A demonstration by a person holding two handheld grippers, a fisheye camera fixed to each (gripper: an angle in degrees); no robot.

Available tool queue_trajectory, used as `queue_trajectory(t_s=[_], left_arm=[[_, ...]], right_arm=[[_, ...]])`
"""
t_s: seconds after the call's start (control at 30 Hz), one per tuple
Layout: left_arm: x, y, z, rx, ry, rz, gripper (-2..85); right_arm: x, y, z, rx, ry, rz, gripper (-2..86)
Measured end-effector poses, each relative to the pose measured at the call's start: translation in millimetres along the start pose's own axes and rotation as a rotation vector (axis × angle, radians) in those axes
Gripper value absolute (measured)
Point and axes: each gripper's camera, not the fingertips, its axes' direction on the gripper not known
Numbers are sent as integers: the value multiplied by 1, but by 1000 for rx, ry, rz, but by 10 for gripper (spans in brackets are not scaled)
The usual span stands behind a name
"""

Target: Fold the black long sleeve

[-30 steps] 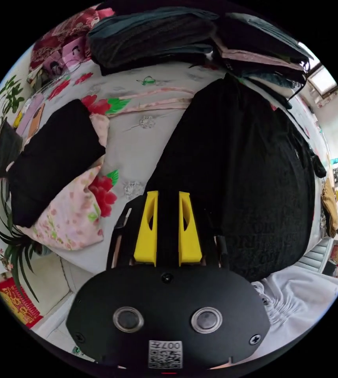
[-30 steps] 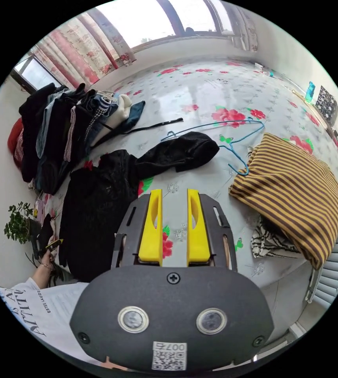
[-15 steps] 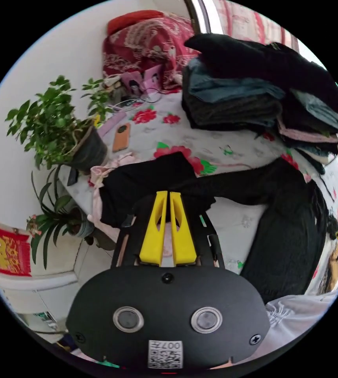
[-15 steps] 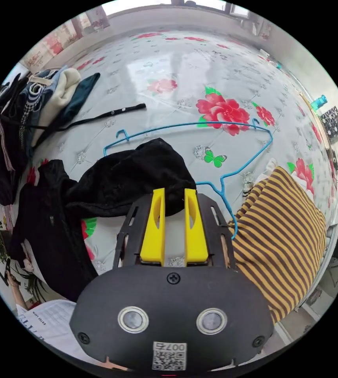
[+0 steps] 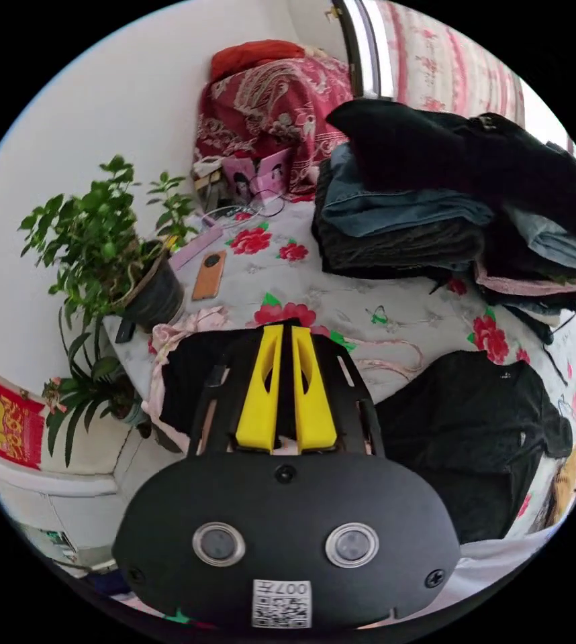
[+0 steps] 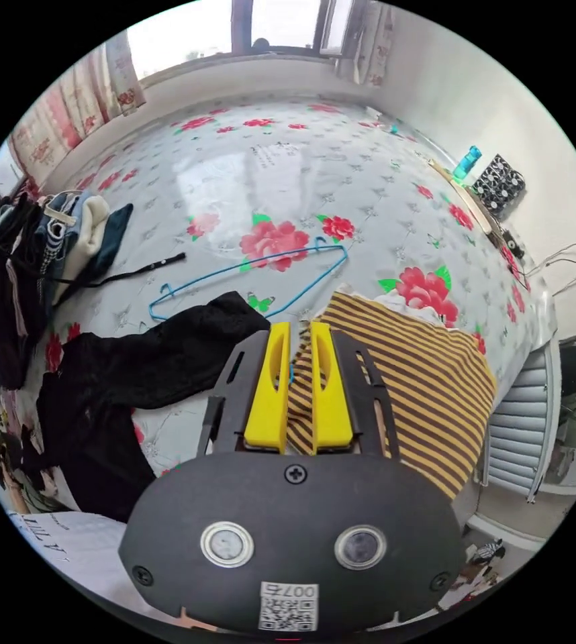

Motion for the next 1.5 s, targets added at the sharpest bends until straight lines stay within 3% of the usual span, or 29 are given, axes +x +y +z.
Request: queue_trajectory(t_s=[0.13, 0.27, 0.37, 0.53, 0.63, 0.73, 0.97, 1.1, 1.23, 1.5], left_arm=[[62, -19, 15, 28, 305, 177, 53], [153, -13, 103, -202, 467, 346, 77], [189, -7, 145, -288, 557, 367, 91], [215, -8, 162, -243, 418, 503, 9], [212, -28, 170, -244, 457, 557, -6], [200, -58, 182, -207, 413, 496, -9], [175, -81, 203, -204, 496, 344, -1], [128, -69, 165, -120, 490, 258, 36], [65, -27, 126, -72, 509, 146, 62], [-114, 114, 79, -140, 158, -354, 69]], right_arm=[[-122, 13, 0, 84, -167, -344, 35], [-273, 30, 50, 24, -391, -621, 37], [-350, 31, 87, -38, -420, -704, 37], [-408, 23, 144, -166, -303, -781, 22], [-417, 29, 149, -81, -224, -890, 4], [-415, 13, 156, -49, -116, -865, -1], [-395, 4, 172, -89, -207, -752, -2], [-381, 32, 132, 70, -190, -732, -3], [-367, 102, 89, 114, -279, -847, -3], [-371, 290, 107, -160, -220, -1137, -2]])
